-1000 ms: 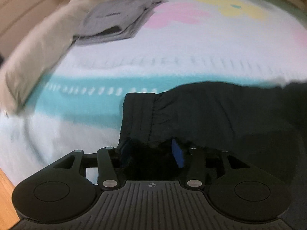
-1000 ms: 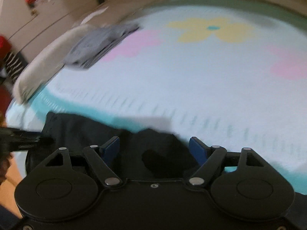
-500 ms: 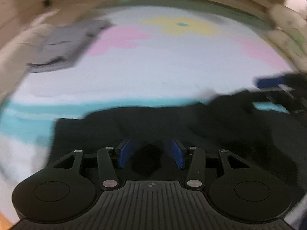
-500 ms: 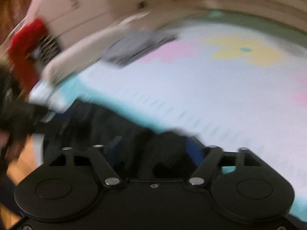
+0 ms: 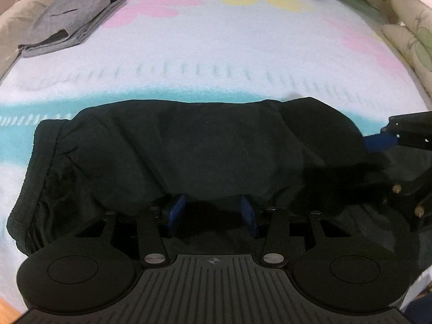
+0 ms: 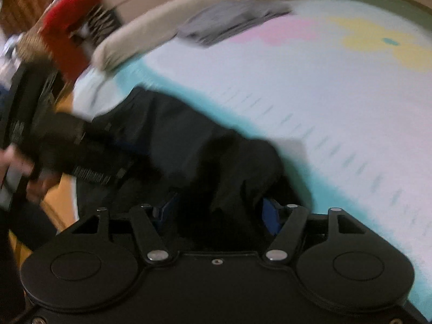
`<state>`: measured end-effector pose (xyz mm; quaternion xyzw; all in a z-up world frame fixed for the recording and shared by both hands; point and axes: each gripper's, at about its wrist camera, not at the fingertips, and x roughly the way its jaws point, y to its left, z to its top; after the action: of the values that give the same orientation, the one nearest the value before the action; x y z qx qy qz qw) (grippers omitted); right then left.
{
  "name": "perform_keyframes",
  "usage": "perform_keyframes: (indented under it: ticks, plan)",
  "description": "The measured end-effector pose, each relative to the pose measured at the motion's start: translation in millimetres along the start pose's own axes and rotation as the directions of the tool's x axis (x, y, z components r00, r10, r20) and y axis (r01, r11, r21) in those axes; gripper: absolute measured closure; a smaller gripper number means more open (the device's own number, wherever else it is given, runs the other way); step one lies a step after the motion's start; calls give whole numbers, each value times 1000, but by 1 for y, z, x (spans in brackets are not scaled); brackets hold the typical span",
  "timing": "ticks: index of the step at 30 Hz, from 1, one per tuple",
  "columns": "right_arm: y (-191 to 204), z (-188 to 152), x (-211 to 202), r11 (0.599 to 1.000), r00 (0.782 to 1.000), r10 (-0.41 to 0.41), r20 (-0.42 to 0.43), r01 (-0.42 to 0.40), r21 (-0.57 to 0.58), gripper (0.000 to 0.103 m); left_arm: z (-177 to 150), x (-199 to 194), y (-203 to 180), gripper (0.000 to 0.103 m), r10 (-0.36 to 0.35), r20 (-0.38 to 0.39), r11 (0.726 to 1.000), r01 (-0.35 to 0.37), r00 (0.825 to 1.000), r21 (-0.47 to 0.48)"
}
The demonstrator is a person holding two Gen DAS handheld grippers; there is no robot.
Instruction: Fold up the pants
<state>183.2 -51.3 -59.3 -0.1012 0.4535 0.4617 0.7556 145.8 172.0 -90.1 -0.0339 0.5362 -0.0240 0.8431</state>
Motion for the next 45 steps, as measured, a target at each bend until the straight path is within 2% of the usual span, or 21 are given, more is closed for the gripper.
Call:
perform_keyframes:
  ticks: [3, 8, 10, 14, 18, 20, 21, 23, 24, 27, 28, 31, 34, 37, 42, 45]
  plan:
    - [1, 1, 7, 1000, 1000, 12, -4, -12, 8, 33, -2, 1, -2, 58, 10, 9, 1000, -10, 1000, 3]
    - [-8, 10, 10, 995, 994, -9, 108, -2, 97, 24, -3, -3, -11, 58, 20, 19, 1000, -20, 1000, 19]
    - [-10, 14, 17, 993, 995, 16, 98, -27, 119, 24, -5, -3, -12, 58, 20, 20, 1000, -20, 1000, 17]
    - [-11, 20, 32, 987, 994, 109, 21, -110, 114, 23, -5, -4, -12, 58, 18, 22, 1000, -19, 1000, 15]
    - [-17, 25, 40, 983, 992, 98, 82, -109, 146, 20, -6, -4, -15, 58, 28, 26, 999, -28, 999, 22]
    - [-21, 29, 43, 985, 991, 49, 126, -69, 158, 20, -6, -4, -16, 58, 30, 26, 999, -30, 999, 24]
    - [-22, 31, 41, 988, 986, -8, 165, -18, 153, 20, -6, -4, -15, 58, 29, 26, 999, -30, 999, 24]
    - [-26, 33, 32, 985, 967, -104, 234, 67, 159, 20, -6, -5, -15, 58, 27, 23, 999, -27, 999, 19]
    - [-30, 33, 26, 982, 960, -124, 252, 82, 171, 20, -5, -5, -15, 58, 26, 21, 1000, -26, 999, 17]
    - [-44, 31, 8, 979, 960, -125, 251, 77, 190, 21, -4, -5, -15, 58, 29, 19, 999, -30, 999, 16]
    - [-47, 28, 2, 975, 956, -160, 246, 115, 189, 21, -4, -5, -15, 58, 31, 19, 999, -32, 999, 17]
    - [-56, 19, -10, 943, 917, -327, 230, 301, 140, 22, -5, -4, -16, 58, 35, 23, 999, -36, 999, 22]
    - [-59, 12, -7, 921, 902, -389, 189, 379, 88, 22, -5, -4, -16, 58, 35, 23, 999, -36, 999, 23]
    - [-51, 7, 7, 926, 916, -375, 140, 376, 26, 23, -5, -4, -16, 57, 37, 25, 999, -38, 999, 28]
    - [-20, -12, 23, 913, 940, -335, 63, 340, -227, 28, -5, -3, -18, 57, 44, 23, 999, -45, 999, 25]
    - [-12, -16, 17, 912, 946, -318, 60, 322, -253, 28, -4, -3, -20, 56, 51, 24, 998, -52, 998, 30]
